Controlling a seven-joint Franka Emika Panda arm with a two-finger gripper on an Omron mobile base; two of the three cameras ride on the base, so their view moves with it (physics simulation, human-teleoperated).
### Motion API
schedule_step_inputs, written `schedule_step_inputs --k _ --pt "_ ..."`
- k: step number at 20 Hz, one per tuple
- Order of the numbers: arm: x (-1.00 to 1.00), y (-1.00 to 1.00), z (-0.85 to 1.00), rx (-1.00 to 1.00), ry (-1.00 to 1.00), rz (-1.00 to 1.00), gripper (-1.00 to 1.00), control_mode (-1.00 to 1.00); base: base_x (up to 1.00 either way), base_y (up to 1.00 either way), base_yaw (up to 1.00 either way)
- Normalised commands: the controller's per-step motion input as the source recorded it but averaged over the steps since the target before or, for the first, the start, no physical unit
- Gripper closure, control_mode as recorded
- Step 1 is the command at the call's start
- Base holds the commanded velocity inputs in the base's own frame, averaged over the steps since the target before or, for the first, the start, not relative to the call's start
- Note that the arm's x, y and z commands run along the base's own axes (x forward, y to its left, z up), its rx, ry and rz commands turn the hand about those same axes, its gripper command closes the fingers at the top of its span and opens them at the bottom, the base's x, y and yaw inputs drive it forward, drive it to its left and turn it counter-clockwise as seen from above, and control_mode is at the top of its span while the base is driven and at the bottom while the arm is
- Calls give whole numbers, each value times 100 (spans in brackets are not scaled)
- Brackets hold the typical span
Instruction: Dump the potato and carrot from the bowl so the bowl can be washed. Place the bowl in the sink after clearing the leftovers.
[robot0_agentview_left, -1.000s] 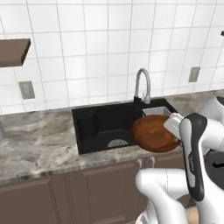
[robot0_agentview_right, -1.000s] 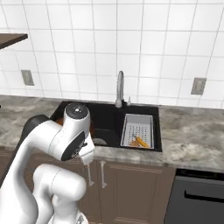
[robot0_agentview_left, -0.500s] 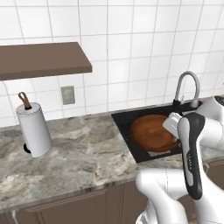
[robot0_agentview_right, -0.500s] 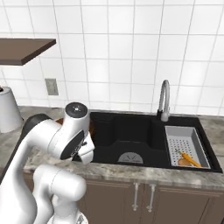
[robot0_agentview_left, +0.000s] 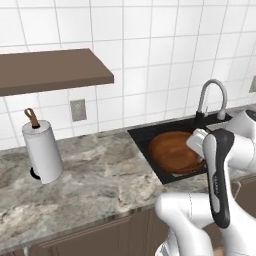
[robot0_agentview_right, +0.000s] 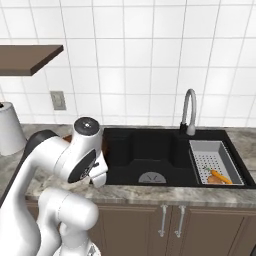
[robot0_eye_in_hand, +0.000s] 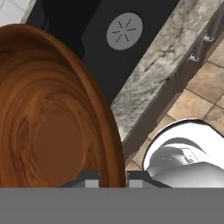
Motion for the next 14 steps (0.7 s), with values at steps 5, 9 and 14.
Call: schedule_step_inputs --k 5,9,14 --pt "44 -21 -8 0 4 -34 100 -100 0 0 0" --pt "60 -48 -20 0 11 -43 100 -100 0 0 0" --pt "71 -39 -21 0 18 -43 100 -100 0 0 0"
